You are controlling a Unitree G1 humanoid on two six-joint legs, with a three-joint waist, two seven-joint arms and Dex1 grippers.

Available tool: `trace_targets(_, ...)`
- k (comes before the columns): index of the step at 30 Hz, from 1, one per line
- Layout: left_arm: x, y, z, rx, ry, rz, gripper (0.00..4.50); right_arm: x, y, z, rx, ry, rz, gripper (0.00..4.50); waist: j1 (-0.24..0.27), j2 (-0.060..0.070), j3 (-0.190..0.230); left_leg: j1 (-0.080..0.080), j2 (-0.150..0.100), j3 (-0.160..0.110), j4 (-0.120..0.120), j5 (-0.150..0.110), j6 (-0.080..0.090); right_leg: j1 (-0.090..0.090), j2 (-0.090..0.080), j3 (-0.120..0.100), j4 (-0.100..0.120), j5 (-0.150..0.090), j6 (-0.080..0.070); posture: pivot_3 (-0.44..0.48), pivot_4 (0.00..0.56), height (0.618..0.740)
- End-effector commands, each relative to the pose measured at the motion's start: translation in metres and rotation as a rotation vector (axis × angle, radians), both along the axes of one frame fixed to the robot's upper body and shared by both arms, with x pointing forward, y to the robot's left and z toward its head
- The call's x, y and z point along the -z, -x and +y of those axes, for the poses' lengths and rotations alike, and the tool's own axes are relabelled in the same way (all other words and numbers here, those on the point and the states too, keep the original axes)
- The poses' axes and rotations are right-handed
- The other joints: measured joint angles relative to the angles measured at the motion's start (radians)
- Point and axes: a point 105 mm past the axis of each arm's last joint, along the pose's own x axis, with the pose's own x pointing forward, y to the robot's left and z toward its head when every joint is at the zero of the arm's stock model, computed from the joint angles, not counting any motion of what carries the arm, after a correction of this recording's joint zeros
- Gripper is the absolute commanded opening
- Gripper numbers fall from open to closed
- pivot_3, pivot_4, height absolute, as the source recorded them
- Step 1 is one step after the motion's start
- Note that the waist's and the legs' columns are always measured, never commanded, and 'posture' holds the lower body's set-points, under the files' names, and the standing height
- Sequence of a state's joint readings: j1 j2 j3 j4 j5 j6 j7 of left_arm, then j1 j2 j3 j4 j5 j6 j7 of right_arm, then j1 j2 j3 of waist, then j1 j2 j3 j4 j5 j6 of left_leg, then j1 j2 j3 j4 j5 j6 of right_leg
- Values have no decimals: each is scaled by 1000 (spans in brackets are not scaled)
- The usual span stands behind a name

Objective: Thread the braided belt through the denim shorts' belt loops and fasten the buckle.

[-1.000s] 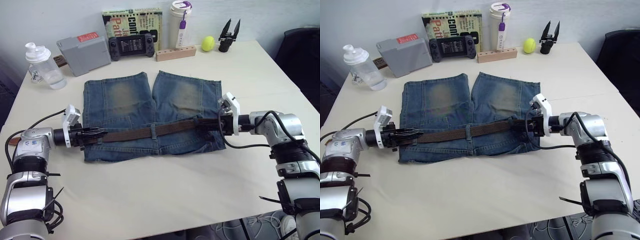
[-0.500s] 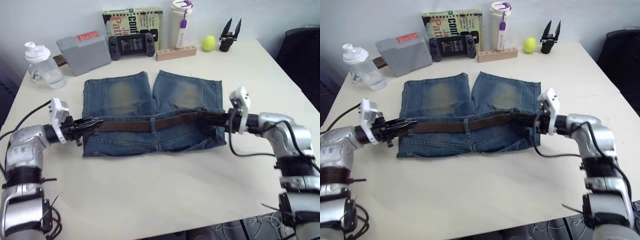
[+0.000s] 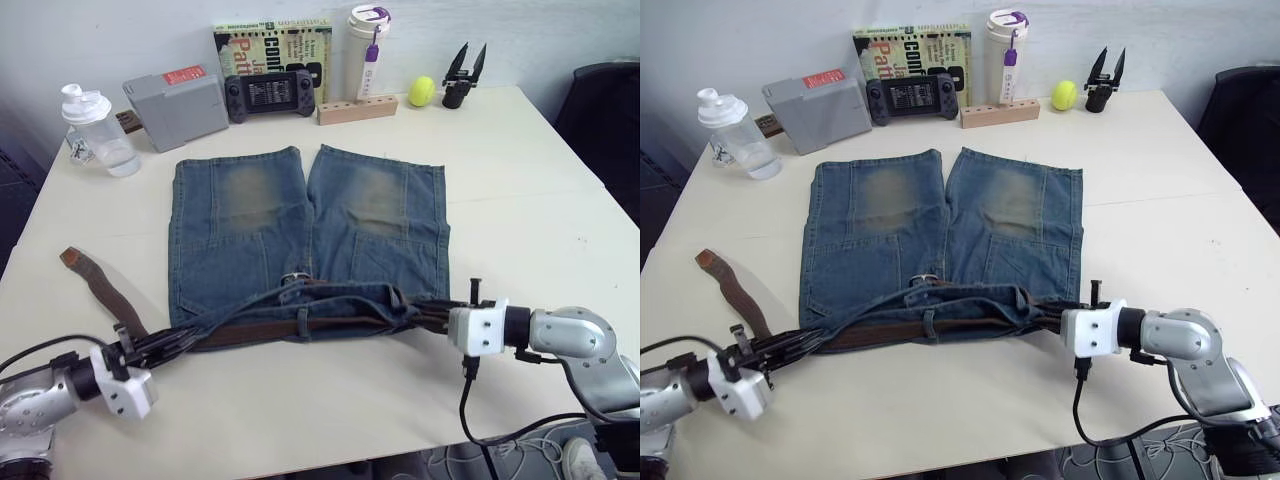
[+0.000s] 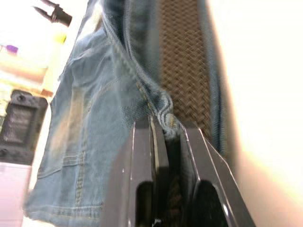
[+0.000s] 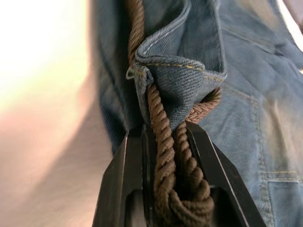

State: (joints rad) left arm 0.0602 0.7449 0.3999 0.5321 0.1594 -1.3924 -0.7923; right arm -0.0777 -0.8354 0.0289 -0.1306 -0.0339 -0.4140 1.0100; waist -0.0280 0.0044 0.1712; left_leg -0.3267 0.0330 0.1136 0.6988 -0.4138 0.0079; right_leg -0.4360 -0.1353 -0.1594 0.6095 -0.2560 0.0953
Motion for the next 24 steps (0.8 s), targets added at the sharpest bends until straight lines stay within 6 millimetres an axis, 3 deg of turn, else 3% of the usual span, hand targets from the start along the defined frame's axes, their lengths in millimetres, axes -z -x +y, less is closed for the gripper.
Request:
trace_targets(1,32,26,39,-148,-76,169,45,22,4,-39,88,160,71,335,-2,2,-1,5,0,1,-2,0,1,5,0,0,-2,0,0,0,150,726)
trace_targets(4,40,29,44,-193,-64,205,45,32,14,-43,81,202,125,335,-6,9,-8,13,3,3,-8,-4,6,10,-1,0,-4,0,-1,0,150,726)
trace_targets(6,39,28,37,-172,-32,190,1062,34,13,-45,102,197,147,1353,-9,12,-9,18,3,6,-11,-5,7,12,-2,0,-4,0,-1,0,150,726)
trace_targets(8,38,27,31,-155,-10,191,1748,35,9,-47,122,205,154,2066,-10,11,-10,28,5,9,-14,-5,7,14,-4,0,-3,-1,-1,0,150,726)
trace_targets(13,39,29,34,-166,-10,225,3955,33,11,-48,104,221,162,4402,-1,7,-19,42,11,9,-14,-11,9,27,-5,-3,-7,-1,-2,0,150,726)
trace_targets(15,38,32,34,-165,7,251,4431,29,12,-48,98,220,167,4500,0,10,-24,43,11,9,-14,-12,8,28,-5,-3,-7,-2,-3,0,150,726)
trace_targets(18,27,27,29,-169,69,314,4431,19,11,-50,101,216,173,4500,-1,12,-25,43,12,10,-14,-13,8,27,-6,-3,-6,-2,-3,0,150,726)
trace_targets(24,3,32,14,-153,180,723,4431,-1,5,-58,130,221,226,4500,0,11,-18,42,13,12,-13,-13,7,25,-3,-3,-7,-3,-5,0,150,726)
